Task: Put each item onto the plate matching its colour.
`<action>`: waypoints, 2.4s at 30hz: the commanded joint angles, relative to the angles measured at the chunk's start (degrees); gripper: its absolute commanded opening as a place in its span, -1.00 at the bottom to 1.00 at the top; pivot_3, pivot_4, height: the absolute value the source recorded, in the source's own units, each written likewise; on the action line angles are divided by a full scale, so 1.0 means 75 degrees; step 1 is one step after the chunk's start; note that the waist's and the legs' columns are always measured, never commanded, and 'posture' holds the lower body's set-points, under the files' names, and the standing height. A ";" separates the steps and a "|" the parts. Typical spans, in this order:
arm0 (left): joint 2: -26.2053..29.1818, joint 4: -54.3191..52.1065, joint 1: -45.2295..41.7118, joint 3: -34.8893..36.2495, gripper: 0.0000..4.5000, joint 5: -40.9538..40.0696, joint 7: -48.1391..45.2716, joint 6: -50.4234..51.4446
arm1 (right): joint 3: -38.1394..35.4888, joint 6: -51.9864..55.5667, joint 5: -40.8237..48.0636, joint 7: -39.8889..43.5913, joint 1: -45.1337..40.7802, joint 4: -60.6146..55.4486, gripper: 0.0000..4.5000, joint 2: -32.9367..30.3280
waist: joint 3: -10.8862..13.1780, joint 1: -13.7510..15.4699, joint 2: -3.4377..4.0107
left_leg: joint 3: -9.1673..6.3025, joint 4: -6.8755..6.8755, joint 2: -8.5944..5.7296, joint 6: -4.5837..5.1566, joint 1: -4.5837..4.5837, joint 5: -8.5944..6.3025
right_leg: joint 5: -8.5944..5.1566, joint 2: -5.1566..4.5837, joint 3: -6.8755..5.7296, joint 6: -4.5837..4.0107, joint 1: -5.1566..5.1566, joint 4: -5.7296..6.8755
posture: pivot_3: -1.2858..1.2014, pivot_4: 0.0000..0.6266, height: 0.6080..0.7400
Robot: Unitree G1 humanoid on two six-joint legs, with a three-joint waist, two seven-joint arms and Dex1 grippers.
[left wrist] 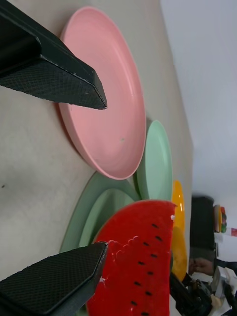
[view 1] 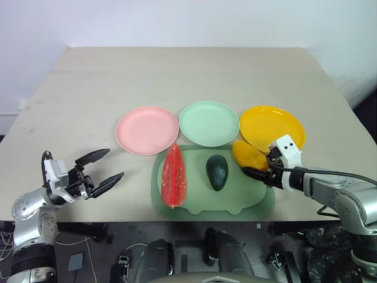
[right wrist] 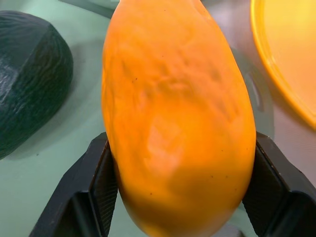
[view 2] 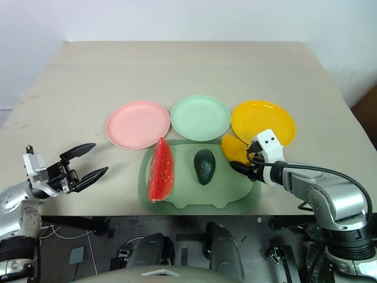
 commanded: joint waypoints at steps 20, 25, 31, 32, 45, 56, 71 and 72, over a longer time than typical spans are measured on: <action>0.0025 0.0167 -0.0127 -0.0038 1.00 0.0000 -0.0073 -0.0218 | 0.0028 -0.0936 -0.1368 -0.0136 -0.3143 0.3937 0.31 0.0104 | 0.0002 -0.0163 0.0005 | 0.0013 -0.0006 -0.0004 -0.0004 -0.0008 0.0004 | 0.0017 0.0004 -0.0010 0.0022 -0.0007 0.0006 | 0.03 -0.52 0.89; 0.0039 0.0231 -0.0028 0.0008 1.00 -0.0014 -0.0118 -0.0302 | 0.0073 -0.0995 -0.1581 0.0103 -0.3093 0.4044 0.96 0.0040 | 0.0003 -0.0188 0.0007 | 0.0013 -0.0005 -0.0001 -0.0004 -0.0006 0.0003 | 0.0017 0.0003 -0.0010 0.0023 -0.0007 0.0007 | 0.03 -0.52 0.89; 0.0039 0.0255 -0.0001 -0.0026 1.00 -0.0005 -0.0115 -0.0356 | -0.0347 -0.0937 -0.1265 0.0878 -0.2806 0.3159 0.99 -0.0481 | 0.0006 -0.0173 0.0012 | 0.0013 -0.0005 0.0001 -0.0003 -0.0008 0.0003 | 0.0017 0.0002 -0.0010 0.0023 -0.0009 0.0006 | 0.03 -0.52 0.89; 0.0040 0.0246 -0.0004 -0.0030 1.00 -0.0010 -0.0109 -0.0350 | -0.0488 -0.0945 -0.1133 0.1098 -0.2686 0.2872 0.99 -0.0639 | 0.0006 -0.0162 0.0013 | 0.0012 -0.0005 0.0002 -0.0003 -0.0008 0.0003 | 0.0017 0.0001 -0.0010 0.0023 -0.0010 0.0006 | 0.03 -0.52 0.89; 0.0094 0.0652 -0.0336 -0.0081 1.00 0.0026 -0.0300 -0.0426 | -0.2449 -0.0717 0.0798 0.3236 -0.0352 -0.0072 0.99 -0.1799 | 0.0006 -0.0155 0.0010 | -0.0004 -0.0006 0.0006 -0.0002 -0.0006 0.0002 | 0.0016 0.0001 -0.0010 0.0024 -0.0007 0.0001 | 0.03 -0.52 0.89; 0.0161 0.0644 -0.0511 -0.0134 1.00 0.0011 -0.0373 -0.0317 | -0.3322 -0.2413 0.1152 0.4308 0.1515 -0.0597 0.99 -0.1338 | 0.0003 -0.0152 0.0003 | -0.0010 -0.0004 0.0003 -0.0002 0.0002 0.0002 | 0.0016 -0.0001 -0.0008 0.0025 0.0003 0.0000 | 0.03 -0.52 0.89; -0.0132 0.0507 -0.0551 -0.0533 1.00 0.0121 -0.0439 -0.0306 | -0.0143 0.0729 0.2541 -0.0011 -0.1234 -0.1692 0.99 -0.0207 | 0.0002 -0.0157 0.0002 | -0.0014 -0.0002 0.0002 -0.0002 -0.0002 0.0002 | 0.0012 -0.0004 -0.0008 0.0014 -0.0001 0.0001 | 0.03 -0.52 0.89; -0.0144 0.0498 -0.0544 -0.0548 1.00 0.0122 -0.0444 -0.0310 | 0.0120 0.0903 0.2429 -0.0307 -0.1425 -0.1660 0.99 -0.0026 | 0.0002 -0.0159 0.0002 | -0.0014 -0.0002 0.0003 -0.0003 -0.0003 0.0002 | 0.0012 -0.0003 -0.0009 0.0015 -0.0002 0.0001 | 0.03 -0.52 0.89</action>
